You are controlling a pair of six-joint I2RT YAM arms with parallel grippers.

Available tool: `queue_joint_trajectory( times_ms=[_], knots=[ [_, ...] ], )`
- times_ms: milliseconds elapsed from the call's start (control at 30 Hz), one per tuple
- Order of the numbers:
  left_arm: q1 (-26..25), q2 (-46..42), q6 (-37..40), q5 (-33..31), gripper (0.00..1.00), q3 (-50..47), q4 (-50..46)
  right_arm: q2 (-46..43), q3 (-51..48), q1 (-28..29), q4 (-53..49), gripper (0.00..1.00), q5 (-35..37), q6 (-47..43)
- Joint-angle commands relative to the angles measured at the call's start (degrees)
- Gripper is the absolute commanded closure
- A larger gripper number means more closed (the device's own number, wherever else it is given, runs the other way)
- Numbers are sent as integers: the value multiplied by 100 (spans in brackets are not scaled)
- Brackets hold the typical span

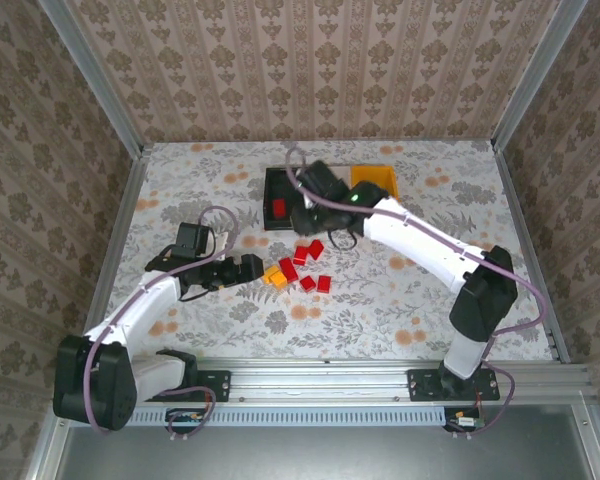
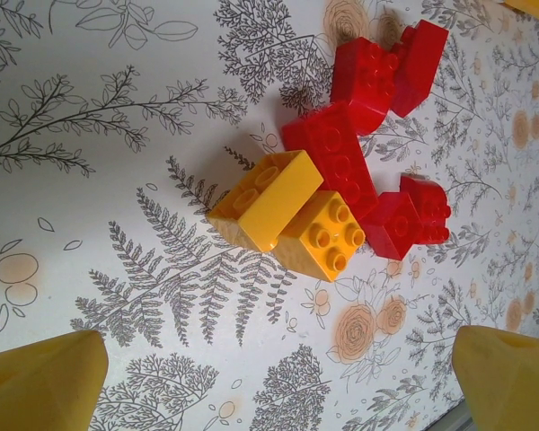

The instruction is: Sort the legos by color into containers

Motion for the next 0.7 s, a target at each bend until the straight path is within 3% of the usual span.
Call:
queue_joint_trajectory(
  times_ms=[0,167,433,667],
  knots=[
    [37,-125,-6,120,0,-100,-102,446,809,-316,-77,69,3,108],
    [24,-134,-7,146,0,-139,-120,1630,2197,-634,94,69,-115,247],
    [-37,-152,4,116,0,-147,-173,4024,5107,-726,-615,70,-163,209],
    [-65,-133,14,85,0,-137,-190,4777,5466,-808,-424,70,-284,422]
  ],
)
